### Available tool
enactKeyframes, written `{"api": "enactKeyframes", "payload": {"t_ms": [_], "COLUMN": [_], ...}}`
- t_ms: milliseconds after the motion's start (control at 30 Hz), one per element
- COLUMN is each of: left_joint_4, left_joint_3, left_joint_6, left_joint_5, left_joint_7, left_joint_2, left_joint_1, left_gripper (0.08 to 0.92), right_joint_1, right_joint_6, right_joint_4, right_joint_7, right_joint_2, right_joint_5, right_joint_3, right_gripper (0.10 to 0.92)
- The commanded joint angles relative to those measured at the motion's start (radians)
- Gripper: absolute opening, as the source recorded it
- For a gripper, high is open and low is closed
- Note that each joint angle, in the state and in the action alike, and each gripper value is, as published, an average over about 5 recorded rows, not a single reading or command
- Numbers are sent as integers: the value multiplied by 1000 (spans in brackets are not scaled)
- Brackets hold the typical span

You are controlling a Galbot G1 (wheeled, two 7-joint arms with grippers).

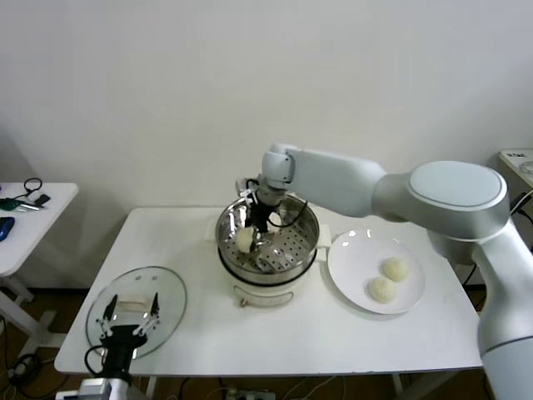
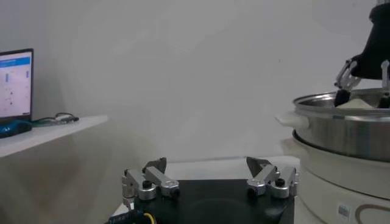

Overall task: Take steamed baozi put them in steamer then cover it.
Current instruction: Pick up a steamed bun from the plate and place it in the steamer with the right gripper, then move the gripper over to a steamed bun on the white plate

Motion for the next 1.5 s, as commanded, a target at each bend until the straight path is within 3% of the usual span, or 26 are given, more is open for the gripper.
{"api": "enactKeyframes", "payload": {"t_ms": [33, 267, 533, 1067, 1500], "left_joint_4": [4, 10, 2, -4, -18], "left_joint_3": [0, -1, -5, -1, 0], "left_joint_6": [0, -3, -4, 3, 7], "left_joint_5": [-2, -3, -2, 16, 28], "left_joint_7": [0, 0, -2, -3, -6], "left_joint_2": [0, -1, -4, -14, -26], "left_joint_1": [-1, -1, 5, -4, 2], "left_gripper": [823, 823, 823, 823, 823], "right_joint_1": [-20, -32, 32, 237, 1], "right_joint_6": [-1, -5, 0, 17, 41], "right_joint_4": [-11, -23, 51, 427, 534], "right_joint_7": [4, 1, -16, -52, -68], "right_joint_2": [16, 20, -50, -530, -851], "right_joint_5": [-12, -49, -51, -87, -367], "right_joint_3": [-4, 20, 27, 22, 109], "right_gripper": [694, 813, 823, 823, 823]}}
